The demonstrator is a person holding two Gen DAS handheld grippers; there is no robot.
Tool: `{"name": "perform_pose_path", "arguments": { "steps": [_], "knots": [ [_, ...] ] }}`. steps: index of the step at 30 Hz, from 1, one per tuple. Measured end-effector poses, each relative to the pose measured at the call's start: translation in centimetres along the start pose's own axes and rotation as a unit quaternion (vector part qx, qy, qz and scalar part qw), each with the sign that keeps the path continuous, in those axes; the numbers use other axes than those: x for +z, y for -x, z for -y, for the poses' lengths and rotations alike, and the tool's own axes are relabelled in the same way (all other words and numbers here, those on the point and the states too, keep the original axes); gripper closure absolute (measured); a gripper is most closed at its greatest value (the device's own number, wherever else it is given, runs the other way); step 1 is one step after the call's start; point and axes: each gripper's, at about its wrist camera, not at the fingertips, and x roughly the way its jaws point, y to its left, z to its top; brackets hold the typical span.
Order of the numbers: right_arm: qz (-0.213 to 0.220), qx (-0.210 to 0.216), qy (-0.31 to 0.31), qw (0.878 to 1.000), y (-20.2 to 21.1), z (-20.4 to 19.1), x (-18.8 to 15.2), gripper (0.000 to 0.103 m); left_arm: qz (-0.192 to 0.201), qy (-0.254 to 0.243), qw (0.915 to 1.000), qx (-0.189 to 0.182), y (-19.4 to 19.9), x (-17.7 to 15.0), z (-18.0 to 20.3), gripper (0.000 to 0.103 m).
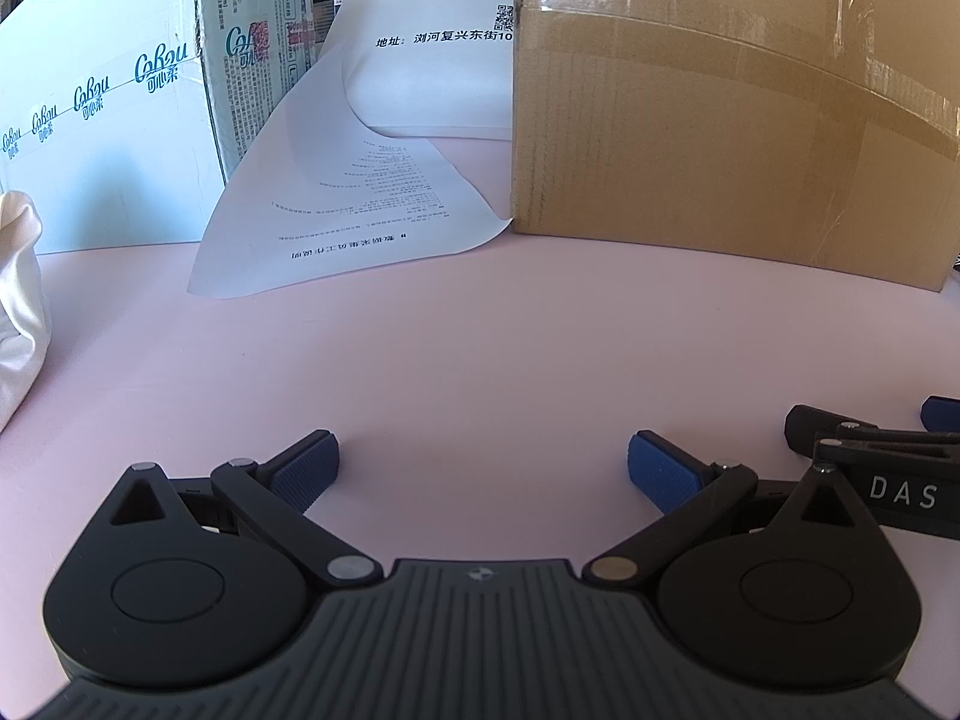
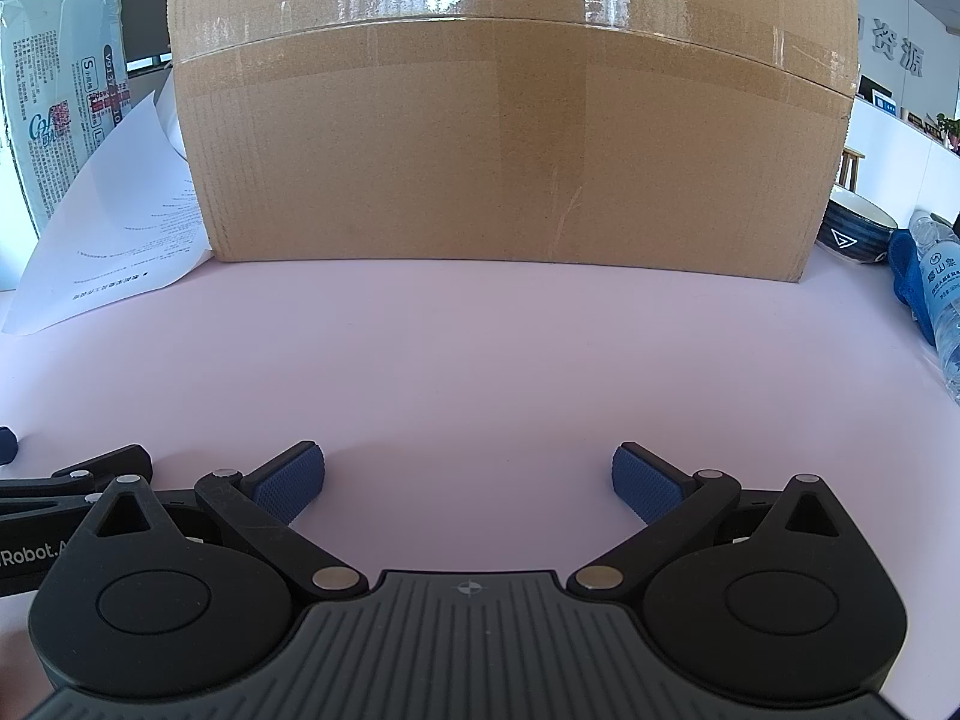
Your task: Fold clothes
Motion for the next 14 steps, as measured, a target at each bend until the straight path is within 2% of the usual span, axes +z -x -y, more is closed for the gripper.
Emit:
{"name": "perform_pose_path", "arguments": {
  "steps": [14],
  "knots": [
    [0.0,0.0,0.0,1.0,-0.01,-0.03,0.0,0.0,0.0,-0.001,1.0,0.0,0.03,0.11,-0.11,0.0]
  ]
}}
